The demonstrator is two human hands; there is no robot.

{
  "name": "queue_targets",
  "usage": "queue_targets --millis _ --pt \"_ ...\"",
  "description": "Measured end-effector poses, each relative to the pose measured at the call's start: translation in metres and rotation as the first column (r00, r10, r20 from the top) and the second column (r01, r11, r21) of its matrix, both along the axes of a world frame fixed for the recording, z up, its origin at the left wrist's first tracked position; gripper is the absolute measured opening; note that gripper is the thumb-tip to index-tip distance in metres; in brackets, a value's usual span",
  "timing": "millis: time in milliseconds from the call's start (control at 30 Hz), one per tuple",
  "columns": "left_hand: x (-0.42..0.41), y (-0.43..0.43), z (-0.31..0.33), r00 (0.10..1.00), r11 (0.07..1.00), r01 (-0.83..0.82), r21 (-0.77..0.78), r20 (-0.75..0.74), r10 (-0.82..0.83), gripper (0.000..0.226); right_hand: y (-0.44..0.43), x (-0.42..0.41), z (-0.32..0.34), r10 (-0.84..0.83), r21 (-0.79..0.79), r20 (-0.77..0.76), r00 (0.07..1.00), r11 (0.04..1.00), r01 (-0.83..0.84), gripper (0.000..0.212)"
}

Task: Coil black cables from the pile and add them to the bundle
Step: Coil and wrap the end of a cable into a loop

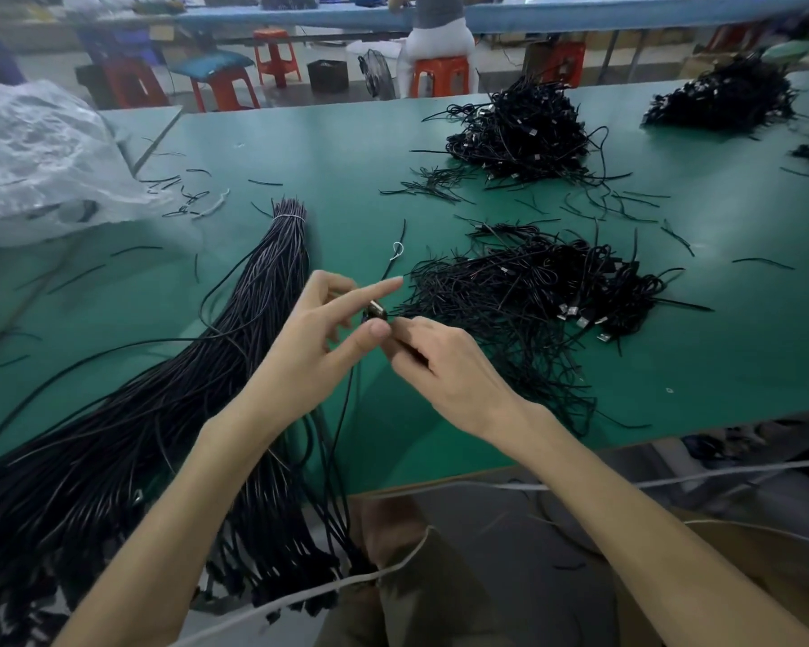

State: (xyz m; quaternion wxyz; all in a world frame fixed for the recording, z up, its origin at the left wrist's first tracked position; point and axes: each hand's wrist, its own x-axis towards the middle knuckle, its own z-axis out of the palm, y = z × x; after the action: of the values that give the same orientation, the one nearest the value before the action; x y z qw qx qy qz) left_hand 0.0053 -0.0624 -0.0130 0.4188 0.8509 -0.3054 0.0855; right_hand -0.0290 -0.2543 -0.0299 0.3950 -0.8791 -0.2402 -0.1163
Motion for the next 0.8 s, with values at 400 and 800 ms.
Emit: queue_targets --millis 400,800 --pt "0.003 -0.032 0.000 0.994 0.988 -0.087 -0.125 -0.069 0.079 0.043 0.001 0.004 0.003 -0.095 -0.003 0.173 0.980 0.995 0.097 0.017" --pt "0.019 -0.038 0.004 0.923 0.926 -0.318 0.204 -0.156 0.351 0.050 0.002 0.008 -0.002 -0.131 -0.211 0.453 0.882 0.945 0.249 0.024"
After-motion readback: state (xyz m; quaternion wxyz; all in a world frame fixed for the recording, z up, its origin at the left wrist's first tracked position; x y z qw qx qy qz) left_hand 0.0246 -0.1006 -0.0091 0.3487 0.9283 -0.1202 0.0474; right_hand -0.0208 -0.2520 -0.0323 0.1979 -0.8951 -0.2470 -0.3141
